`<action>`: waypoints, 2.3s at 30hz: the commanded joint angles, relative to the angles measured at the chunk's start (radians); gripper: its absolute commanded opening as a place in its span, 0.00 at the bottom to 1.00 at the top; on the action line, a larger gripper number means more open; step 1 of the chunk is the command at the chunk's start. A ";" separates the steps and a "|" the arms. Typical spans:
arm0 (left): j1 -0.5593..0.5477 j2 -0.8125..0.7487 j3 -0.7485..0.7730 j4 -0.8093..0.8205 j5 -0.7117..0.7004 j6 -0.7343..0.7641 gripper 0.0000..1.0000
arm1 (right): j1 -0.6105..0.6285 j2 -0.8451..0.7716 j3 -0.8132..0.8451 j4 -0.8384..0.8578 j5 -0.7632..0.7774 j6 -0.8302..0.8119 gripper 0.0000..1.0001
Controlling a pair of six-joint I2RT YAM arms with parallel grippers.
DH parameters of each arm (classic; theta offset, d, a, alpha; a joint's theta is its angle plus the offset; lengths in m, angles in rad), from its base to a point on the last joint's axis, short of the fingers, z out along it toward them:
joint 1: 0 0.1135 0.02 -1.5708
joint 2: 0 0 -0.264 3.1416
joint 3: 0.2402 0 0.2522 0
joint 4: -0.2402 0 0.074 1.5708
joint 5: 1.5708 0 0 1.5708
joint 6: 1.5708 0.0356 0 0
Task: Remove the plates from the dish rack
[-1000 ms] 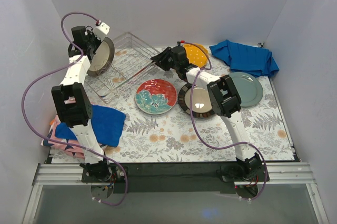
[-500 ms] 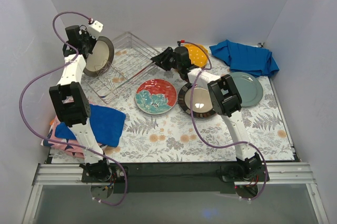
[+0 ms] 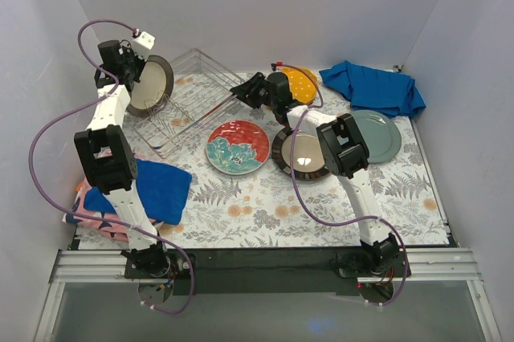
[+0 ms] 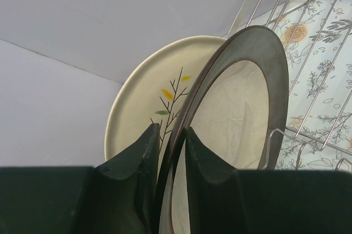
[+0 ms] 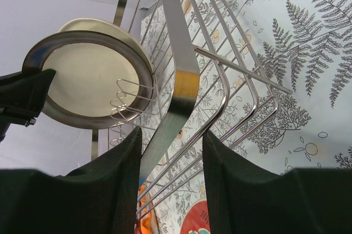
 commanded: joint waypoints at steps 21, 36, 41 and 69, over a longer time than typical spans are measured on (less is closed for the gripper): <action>0.078 0.008 0.141 0.129 0.129 -0.184 0.00 | -0.022 -0.004 -0.074 0.029 -0.030 -0.189 0.01; 0.009 -0.077 0.092 0.237 0.066 0.020 0.00 | -0.025 0.016 -0.050 0.038 -0.050 -0.179 0.01; 0.010 -0.076 0.087 0.223 0.056 0.044 0.00 | -0.030 0.014 -0.051 0.038 -0.048 -0.179 0.01; -0.052 -0.149 0.013 0.281 0.161 0.063 0.00 | -0.058 0.065 0.116 -0.055 -0.121 -0.372 0.01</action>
